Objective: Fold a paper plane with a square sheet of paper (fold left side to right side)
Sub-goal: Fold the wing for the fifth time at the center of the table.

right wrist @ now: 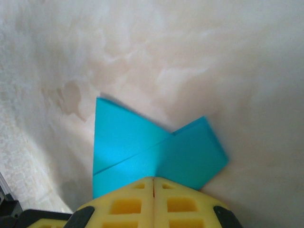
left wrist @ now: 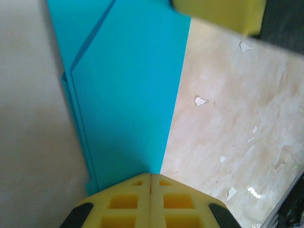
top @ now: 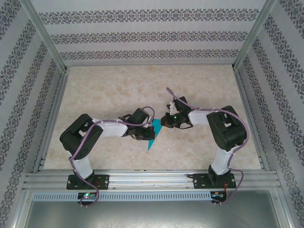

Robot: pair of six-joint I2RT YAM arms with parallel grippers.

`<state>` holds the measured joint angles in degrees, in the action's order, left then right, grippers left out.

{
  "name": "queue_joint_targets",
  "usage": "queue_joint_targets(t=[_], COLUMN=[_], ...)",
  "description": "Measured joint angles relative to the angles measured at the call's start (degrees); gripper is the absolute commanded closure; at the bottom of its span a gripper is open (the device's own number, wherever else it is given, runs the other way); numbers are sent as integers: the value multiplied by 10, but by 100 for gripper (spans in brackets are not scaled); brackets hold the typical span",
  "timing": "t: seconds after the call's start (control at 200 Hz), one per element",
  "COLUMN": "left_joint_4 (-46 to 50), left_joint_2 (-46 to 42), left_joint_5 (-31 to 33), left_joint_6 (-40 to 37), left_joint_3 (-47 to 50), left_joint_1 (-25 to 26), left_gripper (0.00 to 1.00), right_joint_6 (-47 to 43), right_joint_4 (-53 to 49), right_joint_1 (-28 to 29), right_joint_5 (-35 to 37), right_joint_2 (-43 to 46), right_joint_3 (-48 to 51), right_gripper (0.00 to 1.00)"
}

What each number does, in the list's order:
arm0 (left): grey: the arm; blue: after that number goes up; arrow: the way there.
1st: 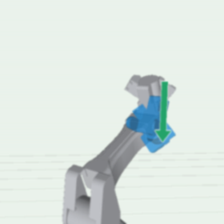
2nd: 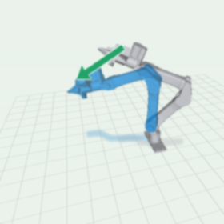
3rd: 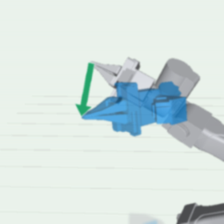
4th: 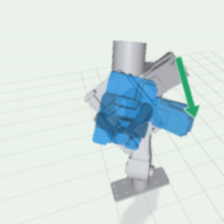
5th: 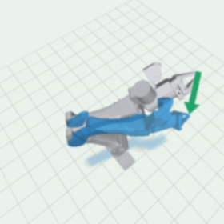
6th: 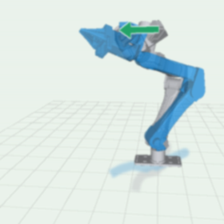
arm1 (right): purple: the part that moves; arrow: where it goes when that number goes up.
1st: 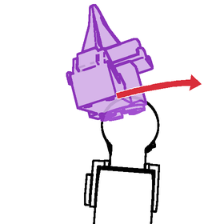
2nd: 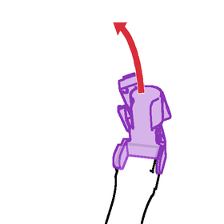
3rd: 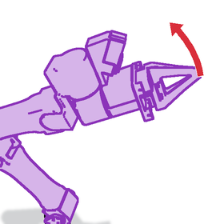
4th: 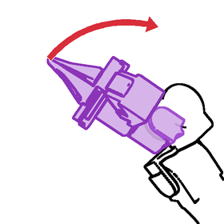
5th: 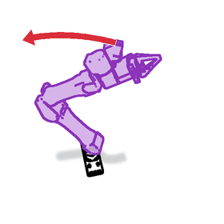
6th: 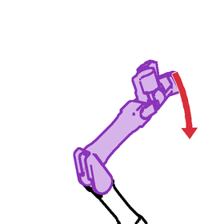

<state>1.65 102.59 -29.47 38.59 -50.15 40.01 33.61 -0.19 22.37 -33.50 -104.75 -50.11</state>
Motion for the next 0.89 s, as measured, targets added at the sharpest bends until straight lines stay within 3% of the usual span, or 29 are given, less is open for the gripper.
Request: queue_joint_targets(t=[0.475, 0.63, 0.894], left_joint_4=[-56, -77, -114], left_joint_2=[-7, -7, 3], left_joint_5=[-12, -15, -7], left_joint_6=[36, 68, 120], left_joint_3=[32, 40, 41], left_joint_1=[0, 0, 5], left_gripper=[100, 100, 100], right_joint_6=[-21, -21, -7], right_joint_4=[-22, -28, -38], right_joint_1=[-77, -97, -118], right_joint_5=[18, 31, 65], right_joint_2=[-8, 76, 254], right_joint_3=[-38, -18, 91], right_gripper=[100, 100, 87])
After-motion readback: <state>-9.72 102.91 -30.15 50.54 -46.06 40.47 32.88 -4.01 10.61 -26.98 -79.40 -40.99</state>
